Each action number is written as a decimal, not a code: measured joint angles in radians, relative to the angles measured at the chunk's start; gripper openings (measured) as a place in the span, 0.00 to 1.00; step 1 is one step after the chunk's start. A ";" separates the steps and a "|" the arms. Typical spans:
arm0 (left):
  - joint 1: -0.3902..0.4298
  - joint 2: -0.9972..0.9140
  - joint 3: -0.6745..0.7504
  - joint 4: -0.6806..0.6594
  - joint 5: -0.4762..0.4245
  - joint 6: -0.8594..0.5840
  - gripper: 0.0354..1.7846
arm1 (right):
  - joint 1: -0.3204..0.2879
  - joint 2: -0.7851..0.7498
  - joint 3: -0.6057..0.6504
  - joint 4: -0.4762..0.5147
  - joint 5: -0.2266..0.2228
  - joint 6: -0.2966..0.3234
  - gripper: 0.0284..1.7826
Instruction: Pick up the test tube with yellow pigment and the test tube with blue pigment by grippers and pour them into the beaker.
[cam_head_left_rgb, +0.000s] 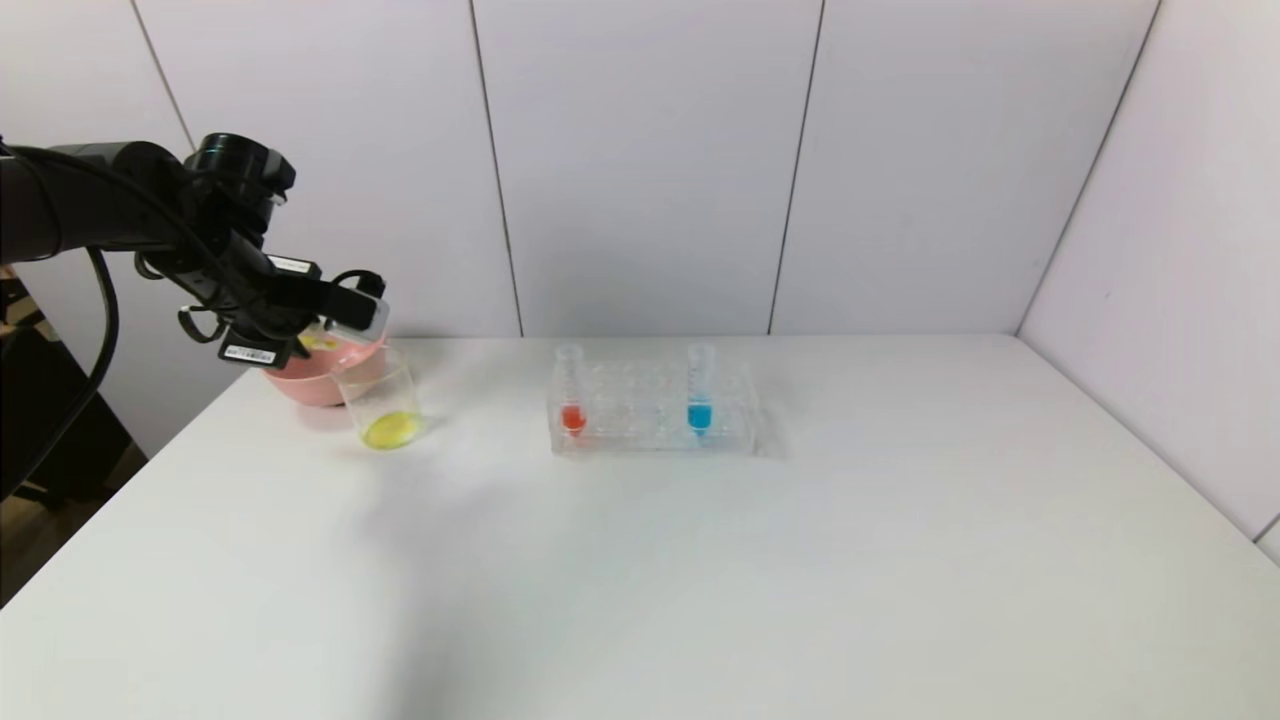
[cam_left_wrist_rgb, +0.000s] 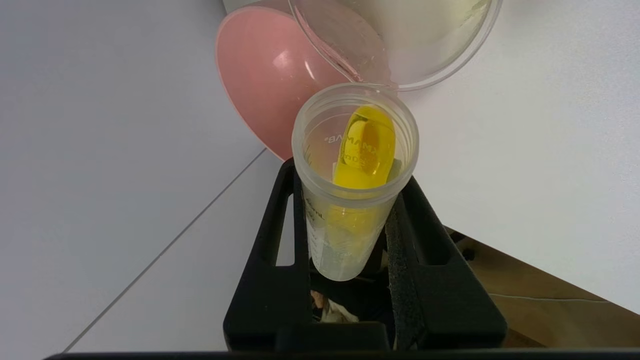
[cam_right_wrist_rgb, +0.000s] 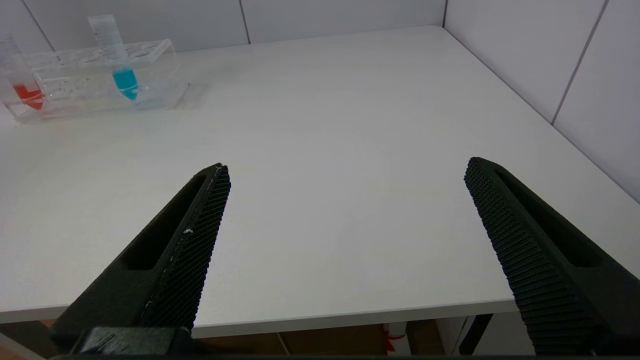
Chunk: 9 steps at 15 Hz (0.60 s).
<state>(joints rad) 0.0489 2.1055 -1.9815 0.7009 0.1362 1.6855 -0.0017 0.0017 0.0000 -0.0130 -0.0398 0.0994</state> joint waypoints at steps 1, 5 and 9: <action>0.000 0.000 0.000 0.005 0.009 -0.006 0.24 | 0.000 0.000 0.000 0.000 0.000 0.000 0.96; -0.001 -0.001 0.000 0.005 0.021 -0.008 0.24 | 0.000 0.000 0.000 0.000 0.000 0.000 0.96; -0.008 -0.001 0.000 0.004 0.040 -0.006 0.24 | 0.000 0.000 0.000 0.000 0.000 0.000 0.96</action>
<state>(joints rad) 0.0413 2.1047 -1.9819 0.7047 0.1764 1.6794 -0.0017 0.0017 0.0000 -0.0134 -0.0394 0.0994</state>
